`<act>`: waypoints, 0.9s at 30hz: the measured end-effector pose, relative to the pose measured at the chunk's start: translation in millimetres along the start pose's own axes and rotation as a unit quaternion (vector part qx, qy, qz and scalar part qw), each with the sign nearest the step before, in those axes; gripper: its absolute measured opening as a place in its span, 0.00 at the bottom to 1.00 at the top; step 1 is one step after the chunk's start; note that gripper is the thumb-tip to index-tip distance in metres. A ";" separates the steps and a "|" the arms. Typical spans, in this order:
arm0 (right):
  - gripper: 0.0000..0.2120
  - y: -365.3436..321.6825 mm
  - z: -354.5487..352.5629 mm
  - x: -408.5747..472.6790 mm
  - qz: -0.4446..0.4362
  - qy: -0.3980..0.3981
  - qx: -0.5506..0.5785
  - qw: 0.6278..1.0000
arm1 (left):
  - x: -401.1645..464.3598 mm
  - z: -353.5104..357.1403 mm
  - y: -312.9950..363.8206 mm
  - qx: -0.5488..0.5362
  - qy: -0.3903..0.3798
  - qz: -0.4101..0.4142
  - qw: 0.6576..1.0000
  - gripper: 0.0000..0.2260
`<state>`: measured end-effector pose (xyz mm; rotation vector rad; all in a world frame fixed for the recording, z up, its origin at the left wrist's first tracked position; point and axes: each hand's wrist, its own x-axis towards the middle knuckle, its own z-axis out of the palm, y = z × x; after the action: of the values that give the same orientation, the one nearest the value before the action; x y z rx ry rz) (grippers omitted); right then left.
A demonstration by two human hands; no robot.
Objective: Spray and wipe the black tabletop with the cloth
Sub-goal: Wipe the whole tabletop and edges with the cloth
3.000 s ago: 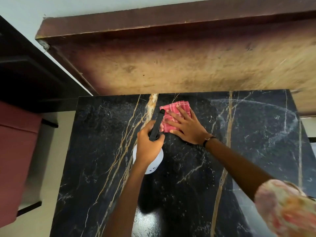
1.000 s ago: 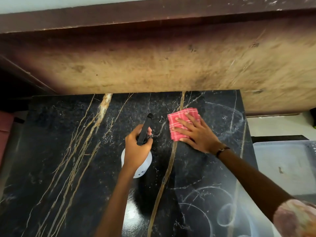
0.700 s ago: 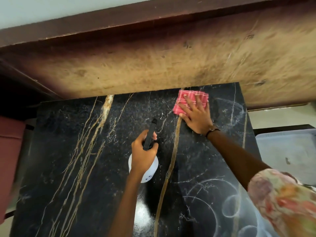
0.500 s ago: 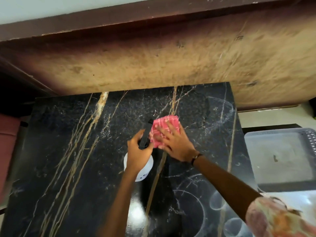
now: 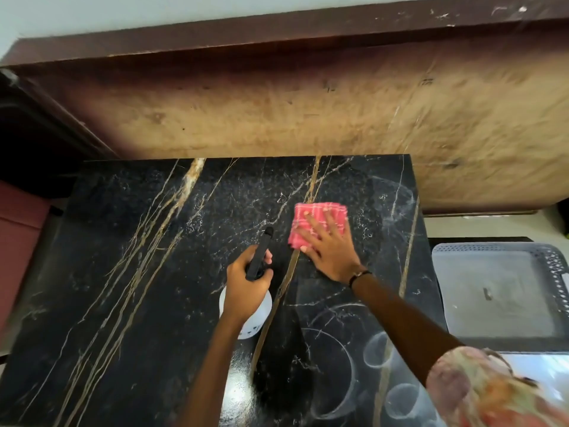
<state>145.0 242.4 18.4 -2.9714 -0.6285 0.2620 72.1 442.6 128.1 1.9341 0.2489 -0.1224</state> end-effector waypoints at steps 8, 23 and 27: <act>0.22 -7.4 19.9 -104.3 -0.184 -0.012 -0.025 0.983 | -26.5 -0.1 -4.8 0.008 -0.018 0.000 1.000 0.10; 0.24 -68.6 21.7 -106.9 -0.140 -0.044 -0.008 0.989 | -77.7 -3.6 -12.8 0.002 -0.022 0.008 1.000 0.09; 0.22 -28.9 28.5 -171.4 -0.208 -0.015 -0.016 0.978 | -93.1 -2.9 -18.3 0.010 -0.026 0.005 1.000 0.08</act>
<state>-26.0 200.2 19.4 -2.7760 -1.2411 0.2624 -22.7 441.1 131.5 1.9482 0.2040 -0.1680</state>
